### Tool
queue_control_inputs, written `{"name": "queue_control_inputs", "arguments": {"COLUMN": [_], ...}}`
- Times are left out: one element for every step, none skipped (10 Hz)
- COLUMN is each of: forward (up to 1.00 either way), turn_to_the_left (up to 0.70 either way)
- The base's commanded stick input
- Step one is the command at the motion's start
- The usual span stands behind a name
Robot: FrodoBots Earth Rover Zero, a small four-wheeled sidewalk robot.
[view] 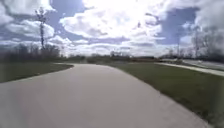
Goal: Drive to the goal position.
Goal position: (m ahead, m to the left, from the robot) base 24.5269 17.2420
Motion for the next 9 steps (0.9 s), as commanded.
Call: {"name": "queue_control_inputs", "arguments": {"forward": [1.0, 1.0, 1.0, 1.0, 1.0, 1.0, 1.0, 1.0, 1.0], "turn_to_the_left": [0.0, 0.0, 0.0, 0.0, 0.0, 0.0, 0.0, 0.0, 0.0]}}
